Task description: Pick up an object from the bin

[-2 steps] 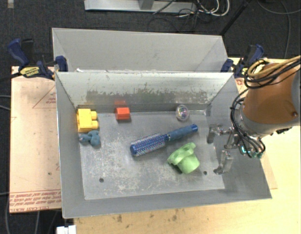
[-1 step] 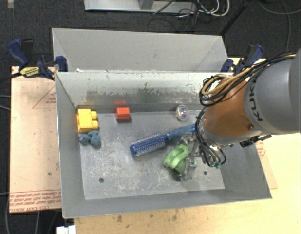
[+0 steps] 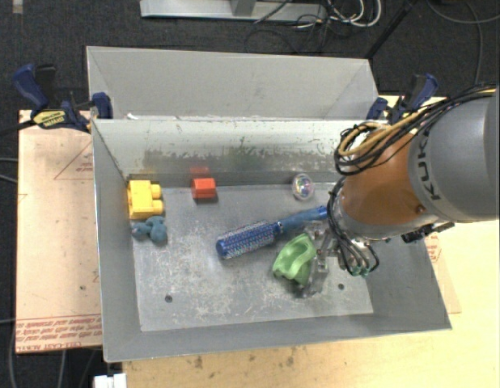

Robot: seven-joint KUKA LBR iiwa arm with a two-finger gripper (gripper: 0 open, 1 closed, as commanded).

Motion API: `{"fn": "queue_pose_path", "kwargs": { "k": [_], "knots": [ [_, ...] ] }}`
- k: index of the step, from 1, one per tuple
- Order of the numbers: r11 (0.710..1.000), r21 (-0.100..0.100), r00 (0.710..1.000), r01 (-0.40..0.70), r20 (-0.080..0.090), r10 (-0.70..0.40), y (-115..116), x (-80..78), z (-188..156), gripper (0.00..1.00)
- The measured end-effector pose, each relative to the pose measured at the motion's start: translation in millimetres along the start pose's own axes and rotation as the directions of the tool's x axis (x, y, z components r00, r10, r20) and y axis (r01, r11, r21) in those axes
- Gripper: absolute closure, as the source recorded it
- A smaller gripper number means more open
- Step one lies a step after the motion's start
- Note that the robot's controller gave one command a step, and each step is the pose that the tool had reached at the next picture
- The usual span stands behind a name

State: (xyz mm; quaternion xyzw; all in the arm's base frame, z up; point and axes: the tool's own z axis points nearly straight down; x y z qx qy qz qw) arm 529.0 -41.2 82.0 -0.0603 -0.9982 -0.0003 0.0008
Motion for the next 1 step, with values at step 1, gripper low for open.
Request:
{"fn": "queue_pose_path", "kwargs": {
  "k": [1],
  "knots": [
    [1.0, -0.001, 1.0, 0.023, 0.011, -0.023, 7.7, 31.2, -160.7, 1.0]
  ]
}}
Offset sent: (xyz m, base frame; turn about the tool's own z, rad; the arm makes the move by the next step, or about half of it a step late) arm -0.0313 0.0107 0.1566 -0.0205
